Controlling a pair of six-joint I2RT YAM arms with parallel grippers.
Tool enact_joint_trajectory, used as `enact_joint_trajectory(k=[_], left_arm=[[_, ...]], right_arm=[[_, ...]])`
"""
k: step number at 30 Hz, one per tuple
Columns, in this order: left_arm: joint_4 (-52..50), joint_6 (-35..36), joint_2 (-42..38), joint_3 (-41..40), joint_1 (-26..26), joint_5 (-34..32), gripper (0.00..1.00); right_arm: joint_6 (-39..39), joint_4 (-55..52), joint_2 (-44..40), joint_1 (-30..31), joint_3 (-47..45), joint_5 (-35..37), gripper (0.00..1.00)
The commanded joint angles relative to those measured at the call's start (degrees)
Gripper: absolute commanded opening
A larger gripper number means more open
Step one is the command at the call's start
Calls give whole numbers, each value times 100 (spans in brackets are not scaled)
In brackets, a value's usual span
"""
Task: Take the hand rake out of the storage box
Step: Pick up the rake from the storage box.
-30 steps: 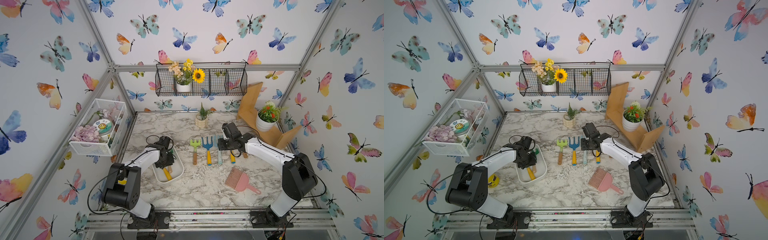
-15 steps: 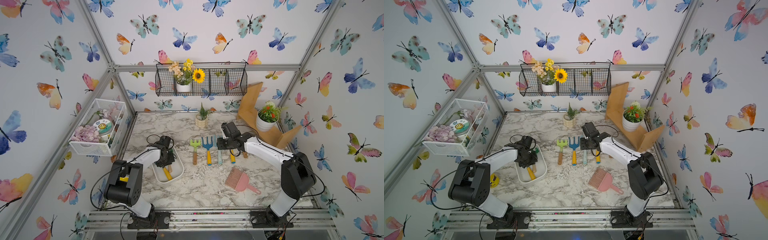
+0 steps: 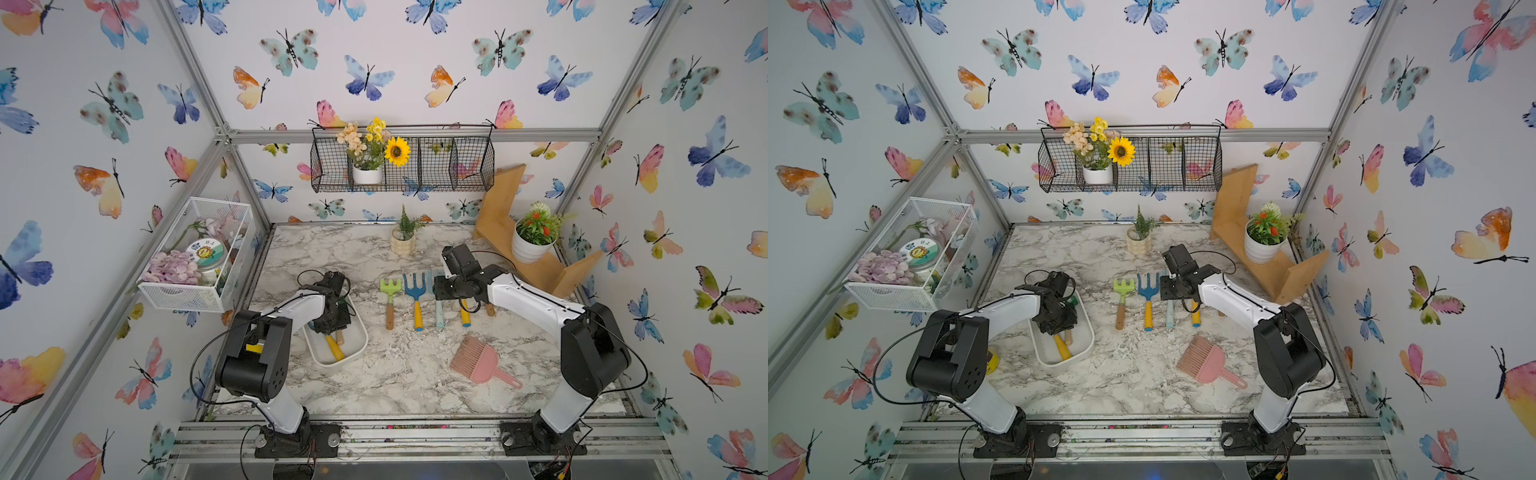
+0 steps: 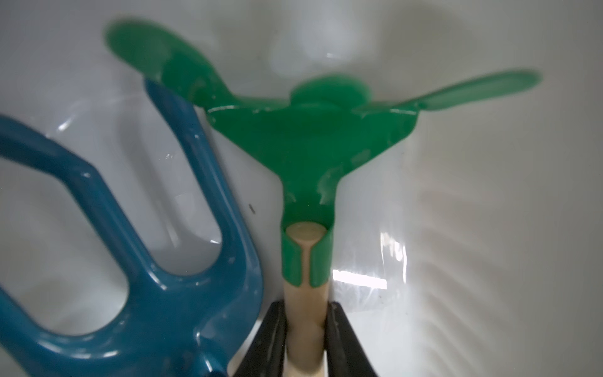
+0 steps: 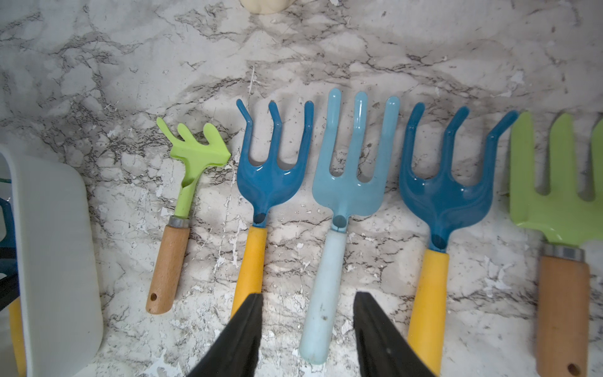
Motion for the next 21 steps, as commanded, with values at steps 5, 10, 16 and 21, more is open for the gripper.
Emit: enact_joint_trajectory(k=[5, 10, 16, 21], left_arm=[[-375, 48, -287, 284, -64, -280, 16], [-854, 110, -563, 726, -123, -474, 15], [-1297, 114, -757, 1269, -210, -536, 15], [-1548, 156, -634, 1955, -410, -486, 15]], right_arm=[[62, -17, 1, -27, 20, -56, 51], [80, -17, -24, -27, 11, -57, 51], [89, -10, -52, -27, 18, -29, 51], [90, -24, -61, -27, 14, -29, 51]])
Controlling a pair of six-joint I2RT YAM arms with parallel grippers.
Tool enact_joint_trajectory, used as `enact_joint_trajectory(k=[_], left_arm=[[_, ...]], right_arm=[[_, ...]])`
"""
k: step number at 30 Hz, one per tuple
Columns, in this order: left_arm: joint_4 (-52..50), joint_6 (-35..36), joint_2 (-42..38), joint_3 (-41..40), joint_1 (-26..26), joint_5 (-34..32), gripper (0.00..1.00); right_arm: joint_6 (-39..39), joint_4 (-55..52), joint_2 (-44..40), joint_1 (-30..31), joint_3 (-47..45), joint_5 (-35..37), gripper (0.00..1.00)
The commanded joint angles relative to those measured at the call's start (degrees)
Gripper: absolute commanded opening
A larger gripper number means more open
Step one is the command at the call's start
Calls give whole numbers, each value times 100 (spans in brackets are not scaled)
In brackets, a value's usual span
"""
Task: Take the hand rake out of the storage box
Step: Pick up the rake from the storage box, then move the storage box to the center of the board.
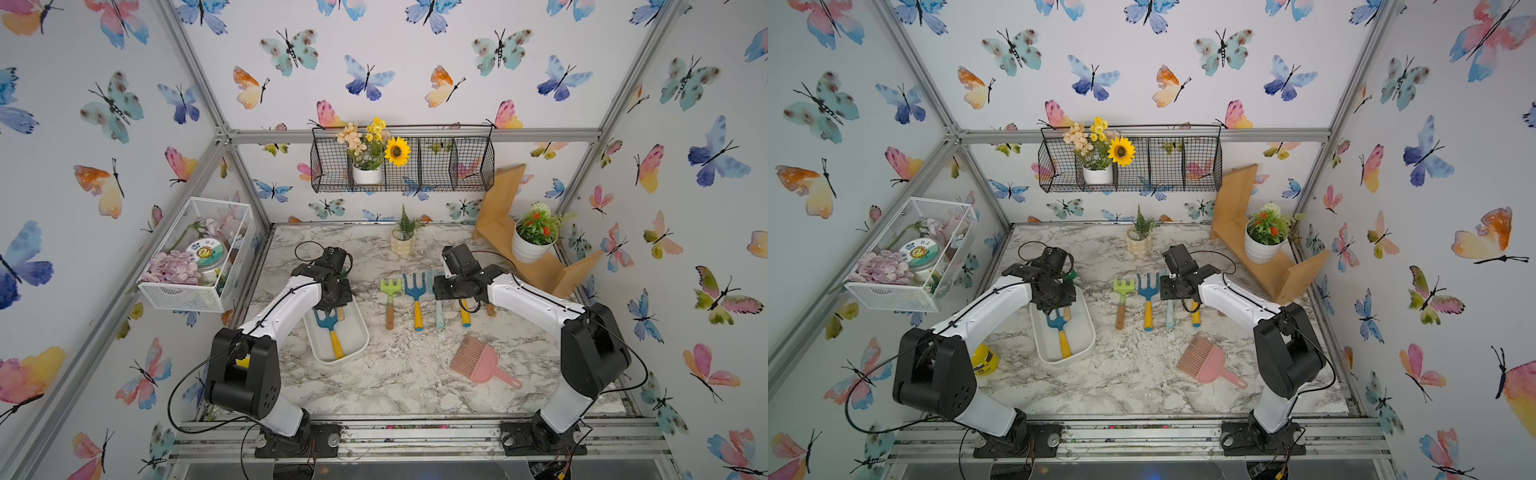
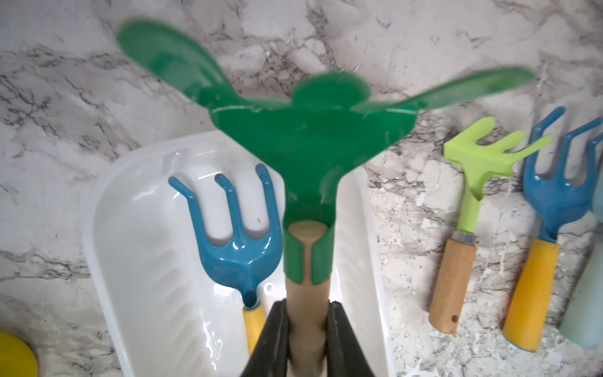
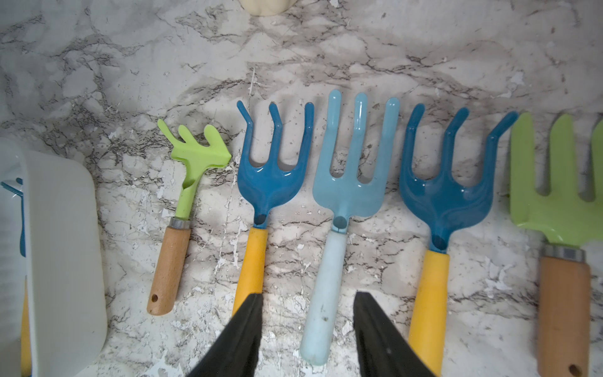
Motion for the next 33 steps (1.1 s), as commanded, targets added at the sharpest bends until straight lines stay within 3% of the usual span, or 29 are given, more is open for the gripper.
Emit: enact_joint_trajectory(k=[1, 16, 33], left_arm=[[-364, 94, 26, 497, -170, -101, 15], [-291, -394, 1377, 1670, -1169, -17, 14], [404, 42, 1480, 471, -946, -199, 13]], right_arm=[[78, -43, -69, -27, 11, -23, 51], [61, -130, -105, -27, -50, 85, 51], [17, -129, -88, -27, -28, 77, 51]])
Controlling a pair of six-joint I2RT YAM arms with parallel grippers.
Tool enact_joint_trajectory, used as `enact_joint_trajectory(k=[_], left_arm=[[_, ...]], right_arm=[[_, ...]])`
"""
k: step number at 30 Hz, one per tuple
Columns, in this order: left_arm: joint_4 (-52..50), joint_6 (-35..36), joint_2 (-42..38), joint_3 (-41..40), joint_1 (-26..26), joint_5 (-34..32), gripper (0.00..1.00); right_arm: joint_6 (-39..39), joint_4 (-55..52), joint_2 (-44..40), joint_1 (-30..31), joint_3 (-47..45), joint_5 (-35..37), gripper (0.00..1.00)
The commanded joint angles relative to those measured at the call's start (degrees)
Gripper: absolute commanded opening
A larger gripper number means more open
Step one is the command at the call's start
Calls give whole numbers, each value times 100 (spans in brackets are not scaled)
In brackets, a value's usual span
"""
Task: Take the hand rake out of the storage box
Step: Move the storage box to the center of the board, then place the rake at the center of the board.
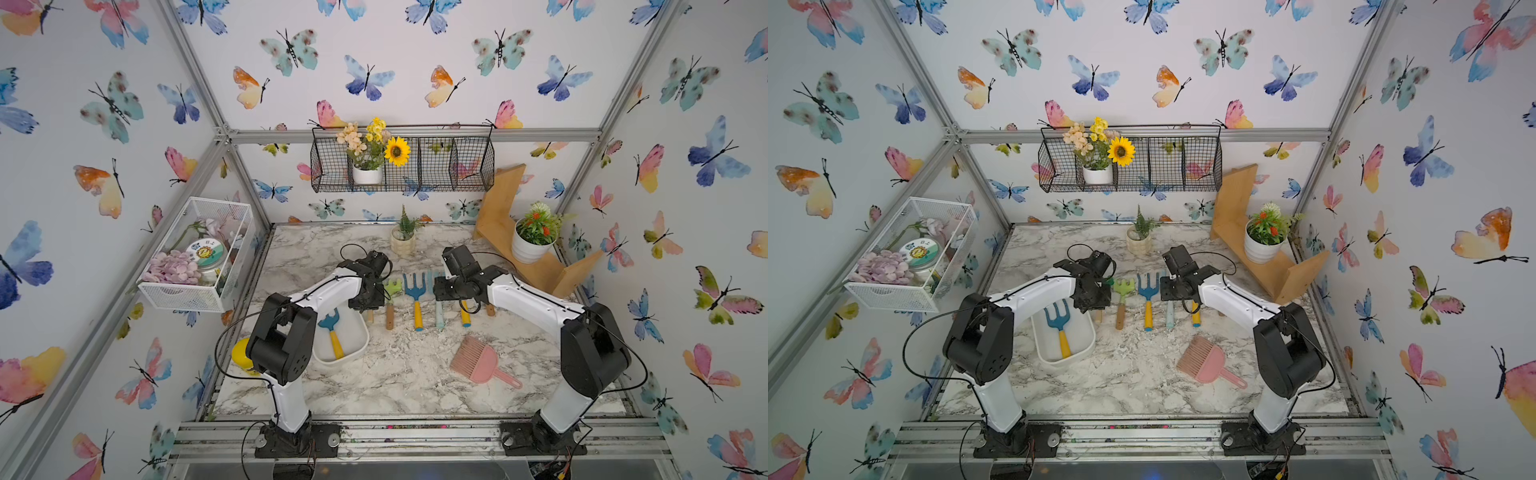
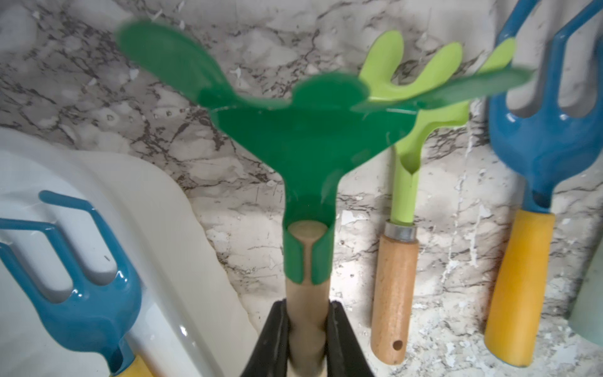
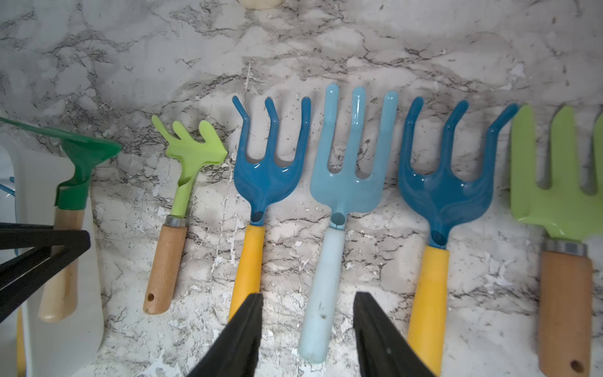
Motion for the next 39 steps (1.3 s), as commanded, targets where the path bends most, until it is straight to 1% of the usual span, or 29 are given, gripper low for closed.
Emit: enact_joint_trajectory(k=[1, 14, 18, 31, 39], left_arm=[[165, 167, -141, -190, 181, -175, 13], [220, 491, -346, -589, 487, -279, 12], [237, 555, -247, -462, 465, -119, 12], [282, 344, 461, 189, 404, 141, 12], [244, 273, 686, 320, 393, 174, 12]], right_arm=[[-21, -129, -75, -27, 40, 64, 51], [-21, -124, -43, -27, 77, 18, 51], [-21, -120, -39, -26, 68, 12, 51], [-21, -103, -83, -27, -53, 47, 51], [-21, -78, -101, -27, -90, 56, 51]])
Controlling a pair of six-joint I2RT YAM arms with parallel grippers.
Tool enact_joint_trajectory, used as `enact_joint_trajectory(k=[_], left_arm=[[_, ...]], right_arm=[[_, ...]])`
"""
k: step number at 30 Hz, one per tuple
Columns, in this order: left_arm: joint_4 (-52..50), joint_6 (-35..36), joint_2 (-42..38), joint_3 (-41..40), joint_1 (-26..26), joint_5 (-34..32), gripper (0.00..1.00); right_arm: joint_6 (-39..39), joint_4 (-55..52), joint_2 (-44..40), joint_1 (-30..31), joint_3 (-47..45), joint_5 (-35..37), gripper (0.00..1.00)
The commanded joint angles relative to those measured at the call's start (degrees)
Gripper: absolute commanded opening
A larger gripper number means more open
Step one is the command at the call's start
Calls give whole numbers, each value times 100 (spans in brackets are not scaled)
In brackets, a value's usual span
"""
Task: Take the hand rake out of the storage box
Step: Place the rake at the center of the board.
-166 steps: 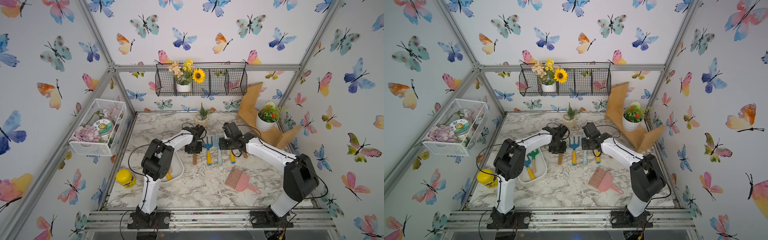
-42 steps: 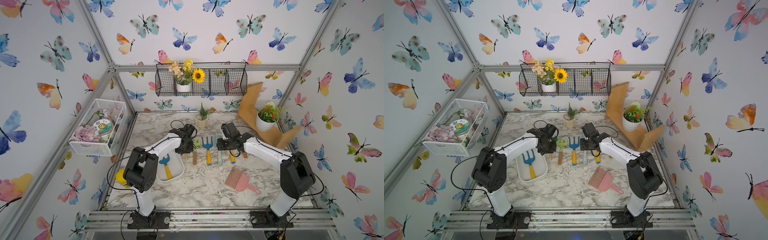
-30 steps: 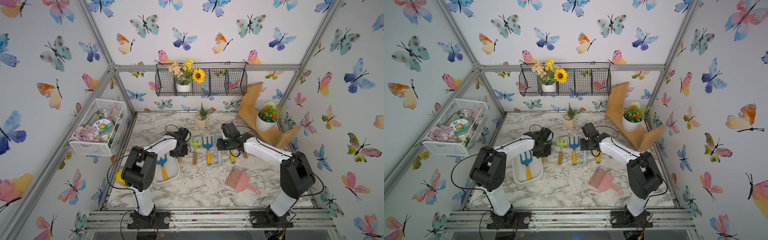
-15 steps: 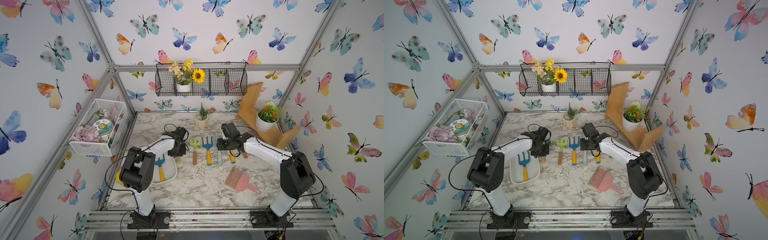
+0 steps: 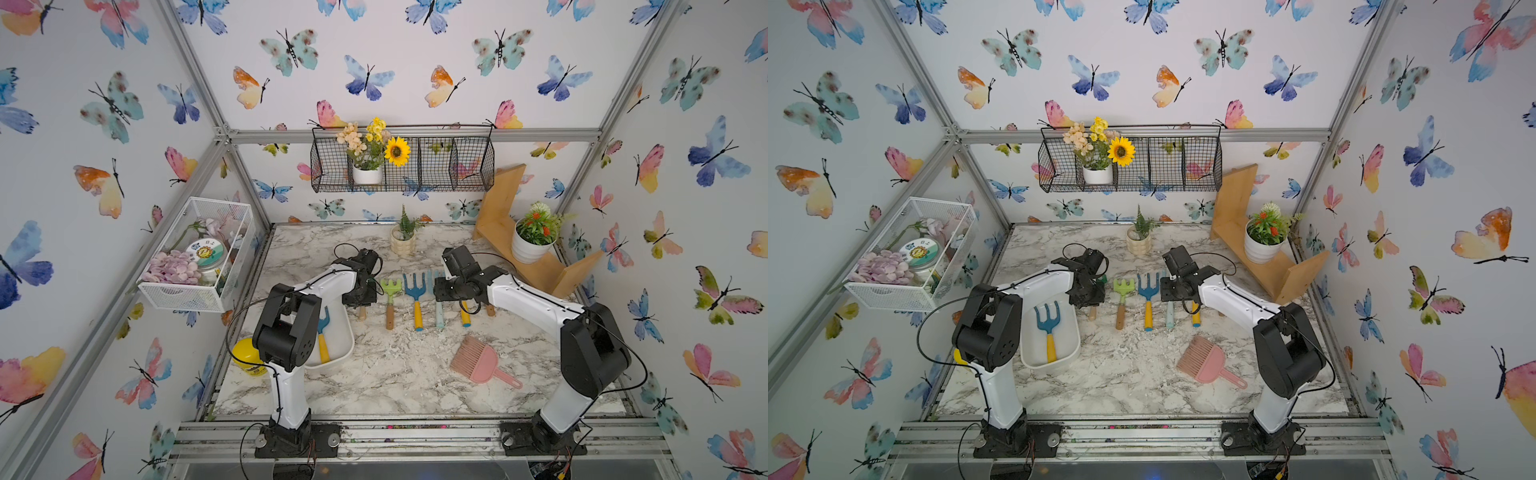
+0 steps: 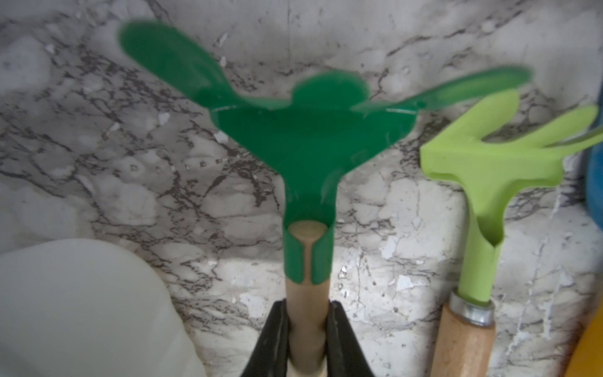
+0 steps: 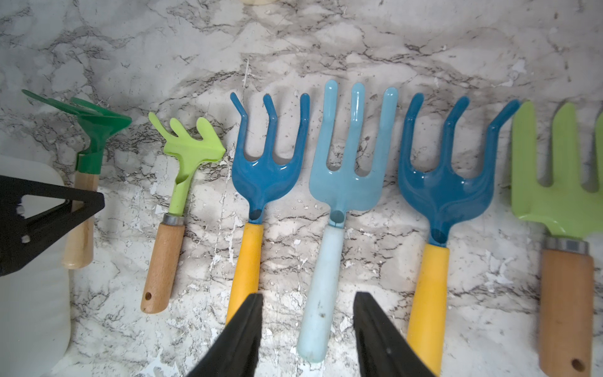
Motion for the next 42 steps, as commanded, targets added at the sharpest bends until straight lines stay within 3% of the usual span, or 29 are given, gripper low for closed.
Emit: enact_joint_trajectory(k=[1, 29, 42], left_arm=[[-68, -73, 123, 88, -30, 164, 12], [-29, 202, 371, -153, -48, 441, 18], [-185, 182, 434, -33, -44, 285, 32]], right_arm=[[-21, -78, -101, -27, -62, 55, 51], [-2, -14, -105, -27, -149, 46, 51], [1, -34, -101, -27, -116, 48, 51]])
